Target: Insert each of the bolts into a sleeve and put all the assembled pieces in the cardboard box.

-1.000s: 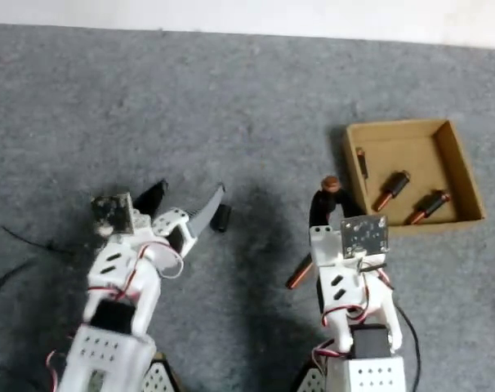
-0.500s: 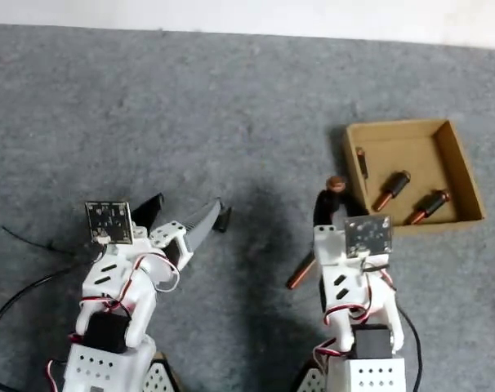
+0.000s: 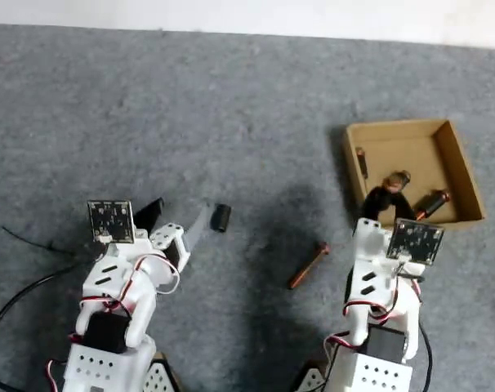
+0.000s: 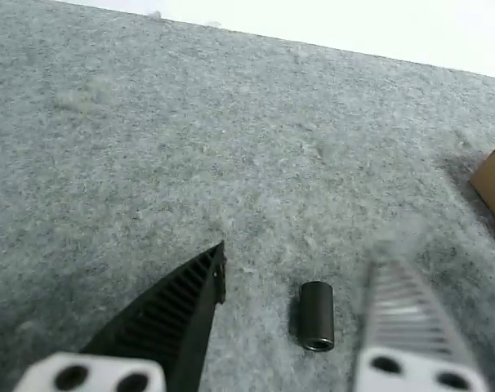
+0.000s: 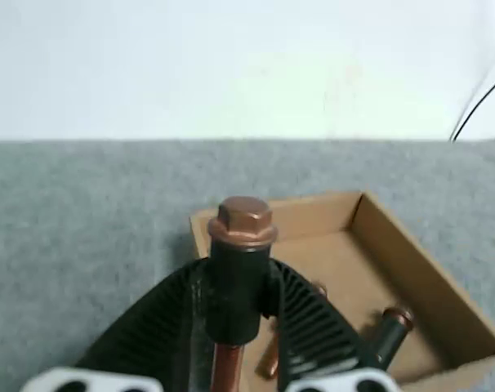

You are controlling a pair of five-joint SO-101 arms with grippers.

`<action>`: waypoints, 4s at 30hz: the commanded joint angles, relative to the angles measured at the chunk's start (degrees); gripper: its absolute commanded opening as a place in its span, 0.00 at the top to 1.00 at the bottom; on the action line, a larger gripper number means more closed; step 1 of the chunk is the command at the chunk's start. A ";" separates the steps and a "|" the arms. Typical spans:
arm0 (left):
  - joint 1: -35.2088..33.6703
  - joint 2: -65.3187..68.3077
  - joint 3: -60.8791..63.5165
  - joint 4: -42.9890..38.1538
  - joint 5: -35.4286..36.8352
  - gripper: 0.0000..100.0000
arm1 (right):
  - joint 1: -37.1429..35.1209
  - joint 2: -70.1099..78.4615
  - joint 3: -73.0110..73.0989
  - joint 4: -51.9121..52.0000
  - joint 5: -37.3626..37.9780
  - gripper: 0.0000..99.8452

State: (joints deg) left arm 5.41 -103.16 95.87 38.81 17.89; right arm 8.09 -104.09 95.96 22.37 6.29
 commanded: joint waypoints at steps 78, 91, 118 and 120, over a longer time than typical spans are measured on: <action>-6.73 -0.66 1.01 -1.58 -4.92 0.84 | -26.86 38.37 -13.32 -4.70 -12.66 0.76; -11.74 -0.66 1.19 -6.51 -4.84 0.84 | -51.38 56.84 -30.37 3.38 -14.15 0.76; -16.13 -0.66 0.13 -6.51 -4.84 0.84 | -54.64 112.40 -75.56 24.31 -36.31 0.76; -16.13 -0.66 0.13 -6.51 -4.84 0.84 | -54.37 113.54 -76.18 24.22 -36.31 0.76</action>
State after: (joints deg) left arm -10.42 -103.16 95.87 33.54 13.14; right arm -46.51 9.23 22.99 46.02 -29.49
